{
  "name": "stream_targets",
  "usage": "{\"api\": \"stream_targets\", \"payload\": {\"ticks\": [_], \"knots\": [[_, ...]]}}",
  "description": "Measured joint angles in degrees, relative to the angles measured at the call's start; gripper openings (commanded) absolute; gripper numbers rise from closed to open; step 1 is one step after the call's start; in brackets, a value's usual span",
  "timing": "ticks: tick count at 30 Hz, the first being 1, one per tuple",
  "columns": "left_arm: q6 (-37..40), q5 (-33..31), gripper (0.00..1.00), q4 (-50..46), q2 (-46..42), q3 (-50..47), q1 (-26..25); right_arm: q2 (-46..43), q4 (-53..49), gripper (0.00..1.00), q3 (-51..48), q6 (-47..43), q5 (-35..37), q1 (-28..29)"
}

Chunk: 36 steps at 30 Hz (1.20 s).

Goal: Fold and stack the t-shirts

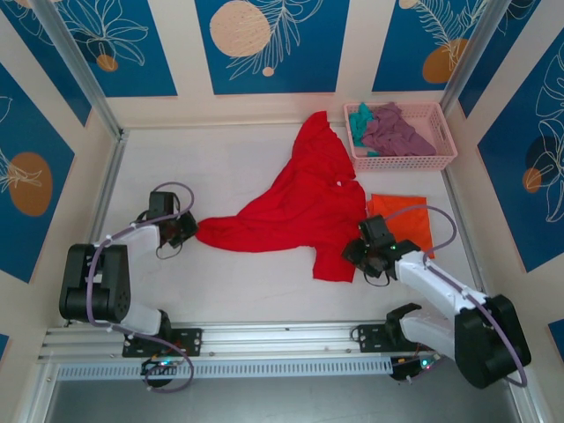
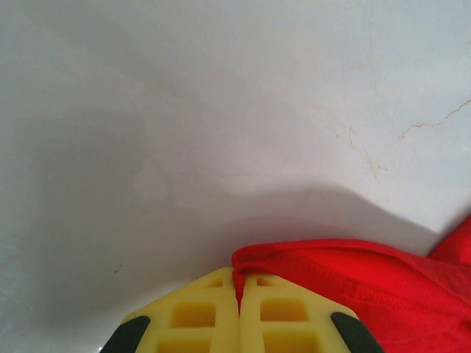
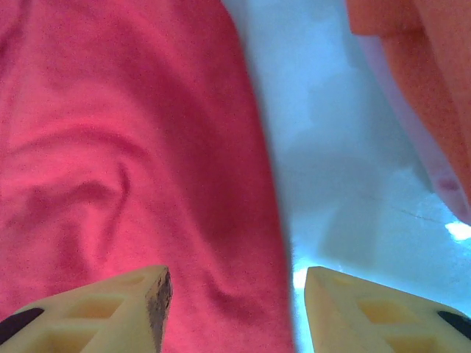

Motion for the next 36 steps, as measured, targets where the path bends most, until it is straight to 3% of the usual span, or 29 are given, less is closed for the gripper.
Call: {"api": "stream_targets", "payload": {"ticks": [17, 22, 23, 25, 32, 36], "knots": [[-0.7, 0.1, 0.0, 0.6, 0.0, -0.8, 0.0, 15.6, 1.9, 0.47, 8.7, -5.0, 3.7, -0.4], [-1.0, 0.1, 0.0, 1.2, 0.0, -1.0, 0.0, 18.8, 2.4, 0.35, 10.9, -6.0, 4.3, -0.3], [-1.0, 0.1, 0.0, 1.4, 0.0, -1.0, 0.0, 19.3, 2.3, 0.27, 11.3, -6.5, 4.5, -0.3], [-1.0, 0.1, 0.0, 1.5, 0.0, -1.2, 0.0, 20.4, 1.9, 0.01, 12.1, -7.2, 4.6, -0.3], [-1.3, 0.1, 0.0, 1.4, -0.6, -1.4, 0.0, 19.8, -0.6, 0.0, 13.4, -8.7, 4.7, -0.2], [-3.7, -1.9, 0.0, -1.1, -5.7, -1.7, 0.0, 10.9, -1.2, 0.0, 13.3, -9.9, 5.9, 0.7]]}}
